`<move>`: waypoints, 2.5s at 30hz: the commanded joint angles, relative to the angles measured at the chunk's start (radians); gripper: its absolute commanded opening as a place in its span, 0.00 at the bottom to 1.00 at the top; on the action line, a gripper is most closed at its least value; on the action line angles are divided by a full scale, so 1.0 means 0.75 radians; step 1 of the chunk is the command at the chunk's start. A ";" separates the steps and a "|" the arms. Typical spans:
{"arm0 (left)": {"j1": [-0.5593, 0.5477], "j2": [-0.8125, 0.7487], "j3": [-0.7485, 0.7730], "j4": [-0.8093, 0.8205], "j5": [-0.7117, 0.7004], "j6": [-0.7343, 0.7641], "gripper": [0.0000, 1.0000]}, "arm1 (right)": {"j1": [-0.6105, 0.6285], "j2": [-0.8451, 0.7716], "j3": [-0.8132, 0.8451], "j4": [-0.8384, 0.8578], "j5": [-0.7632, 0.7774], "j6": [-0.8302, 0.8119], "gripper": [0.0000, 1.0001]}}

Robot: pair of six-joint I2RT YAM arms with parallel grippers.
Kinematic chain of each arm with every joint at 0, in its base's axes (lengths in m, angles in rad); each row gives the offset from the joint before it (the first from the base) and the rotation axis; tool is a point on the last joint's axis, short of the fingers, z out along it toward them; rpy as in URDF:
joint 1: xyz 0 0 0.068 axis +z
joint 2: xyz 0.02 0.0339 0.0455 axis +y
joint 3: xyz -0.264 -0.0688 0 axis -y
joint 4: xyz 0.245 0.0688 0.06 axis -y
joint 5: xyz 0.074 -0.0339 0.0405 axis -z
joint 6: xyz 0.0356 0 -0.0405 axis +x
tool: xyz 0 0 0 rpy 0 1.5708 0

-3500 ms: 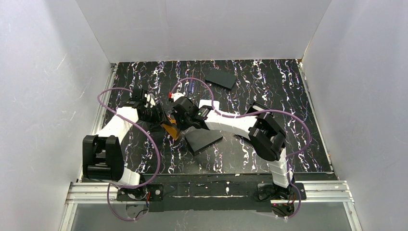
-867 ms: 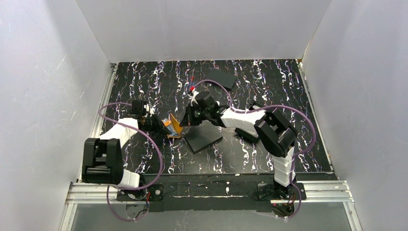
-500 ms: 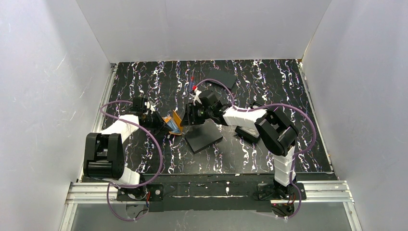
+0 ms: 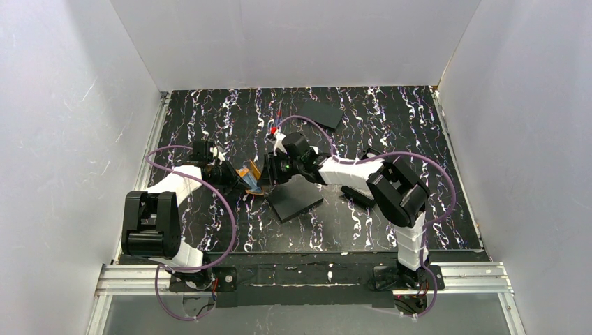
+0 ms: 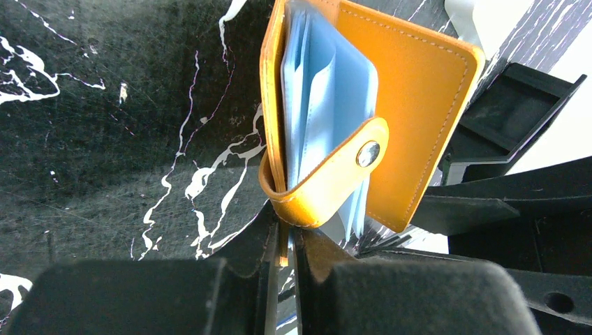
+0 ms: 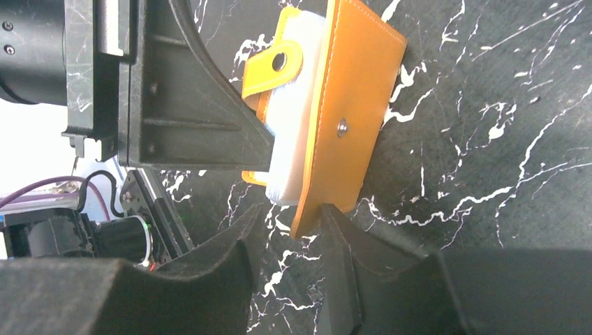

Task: Put the credit cards into the card holder
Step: Open the card holder at the center of the board.

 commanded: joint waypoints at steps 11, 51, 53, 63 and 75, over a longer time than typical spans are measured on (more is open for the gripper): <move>-0.006 -0.006 0.006 -0.015 0.030 0.028 0.00 | 0.024 0.068 0.161 -0.066 0.103 -0.083 0.35; -0.007 -0.134 0.022 -0.060 0.006 0.051 0.50 | 0.073 0.087 0.199 -0.174 0.206 -0.168 0.01; -0.005 -0.155 0.025 -0.056 -0.007 0.050 0.61 | 0.077 0.085 0.204 -0.180 0.209 -0.173 0.01; -0.013 -0.044 0.069 -0.143 -0.142 0.073 0.62 | 0.086 0.074 0.204 -0.186 0.221 -0.176 0.01; -0.014 -0.068 0.027 -0.223 -0.270 0.084 0.00 | 0.106 0.018 0.220 -0.430 0.553 -0.323 0.56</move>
